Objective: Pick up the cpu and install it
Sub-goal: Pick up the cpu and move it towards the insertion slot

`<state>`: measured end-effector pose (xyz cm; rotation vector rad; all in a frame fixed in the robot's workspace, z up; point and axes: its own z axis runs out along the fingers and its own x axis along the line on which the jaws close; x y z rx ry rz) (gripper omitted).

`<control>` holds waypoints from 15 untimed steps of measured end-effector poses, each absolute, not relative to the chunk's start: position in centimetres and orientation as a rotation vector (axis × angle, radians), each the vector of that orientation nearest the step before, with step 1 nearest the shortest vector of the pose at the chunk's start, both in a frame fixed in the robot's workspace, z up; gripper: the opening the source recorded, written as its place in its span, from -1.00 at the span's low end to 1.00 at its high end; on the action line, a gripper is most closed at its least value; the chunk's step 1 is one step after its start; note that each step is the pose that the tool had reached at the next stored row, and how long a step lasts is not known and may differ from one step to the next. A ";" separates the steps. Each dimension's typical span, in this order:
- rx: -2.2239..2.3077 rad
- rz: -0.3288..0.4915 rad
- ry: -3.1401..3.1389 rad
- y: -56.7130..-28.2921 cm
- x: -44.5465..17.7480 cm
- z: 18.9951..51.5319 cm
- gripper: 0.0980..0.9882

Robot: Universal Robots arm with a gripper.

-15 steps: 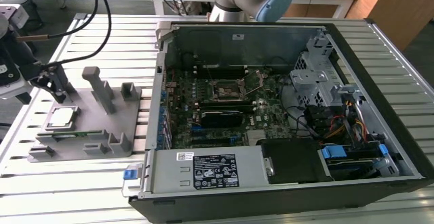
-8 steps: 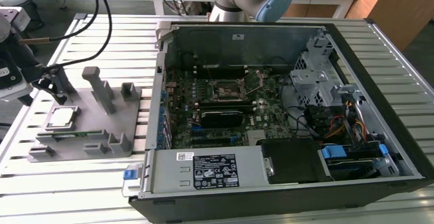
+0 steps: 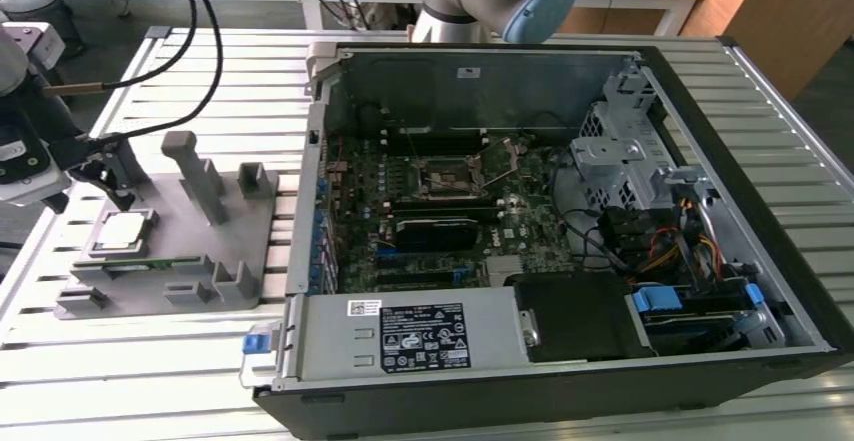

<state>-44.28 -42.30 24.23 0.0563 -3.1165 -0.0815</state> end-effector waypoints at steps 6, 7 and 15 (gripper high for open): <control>0.056 -0.081 -3.116 -42.3 -44.3 23.8 0.36; 0.056 -0.081 -3.116 -42.3 -44.3 23.7 0.36; 0.051 -0.082 -3.117 -42.3 -44.3 22.9 0.36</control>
